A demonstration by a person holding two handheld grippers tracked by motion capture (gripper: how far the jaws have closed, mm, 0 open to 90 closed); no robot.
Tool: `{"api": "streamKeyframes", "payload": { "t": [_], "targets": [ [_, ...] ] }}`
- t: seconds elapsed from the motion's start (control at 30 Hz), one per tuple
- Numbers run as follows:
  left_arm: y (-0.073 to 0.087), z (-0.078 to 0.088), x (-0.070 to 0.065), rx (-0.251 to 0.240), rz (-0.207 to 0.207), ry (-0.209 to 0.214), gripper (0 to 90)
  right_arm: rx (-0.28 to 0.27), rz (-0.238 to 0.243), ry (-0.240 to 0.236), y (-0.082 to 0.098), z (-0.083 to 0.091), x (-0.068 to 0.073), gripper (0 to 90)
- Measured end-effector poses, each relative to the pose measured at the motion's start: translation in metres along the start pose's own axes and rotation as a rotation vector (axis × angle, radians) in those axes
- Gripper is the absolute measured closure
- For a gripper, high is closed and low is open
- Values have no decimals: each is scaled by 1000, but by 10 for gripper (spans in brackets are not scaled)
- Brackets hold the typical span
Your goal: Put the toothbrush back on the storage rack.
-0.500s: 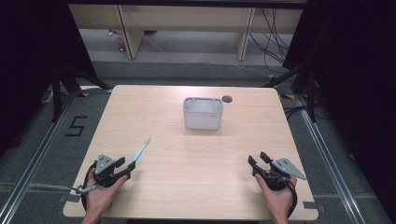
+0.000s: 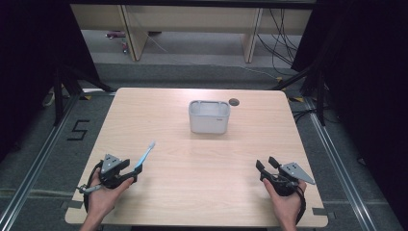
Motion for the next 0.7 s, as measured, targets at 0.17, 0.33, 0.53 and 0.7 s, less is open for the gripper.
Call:
{"api": "streamKeyframes", "payload": {
  "t": [0.17,0.33,0.53,0.7],
  "targets": [
    [-5,-3,1,73,-22,11,407,12,-17,-2,1,-1,1,427],
    [-10,-3,3,134,-42,17,416,6,-5,-11,0,-1,0,426],
    [-13,-10,2,234,-83,45,429,9,-4,-10,0,-2,1,425],
    [-15,-15,0,294,-100,72,439,19,-21,-27,1,-3,3,423]
  ]
}}
Point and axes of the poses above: each handheld gripper's, and its own axes: z roughly backward along the jaws, y roughly out of its underside, x roughly to its left, the point moved 8 cm from there along -z, roughly forward along the jaws, and after that the axes turned 2 degrees about -z, right-handed, at the moved point
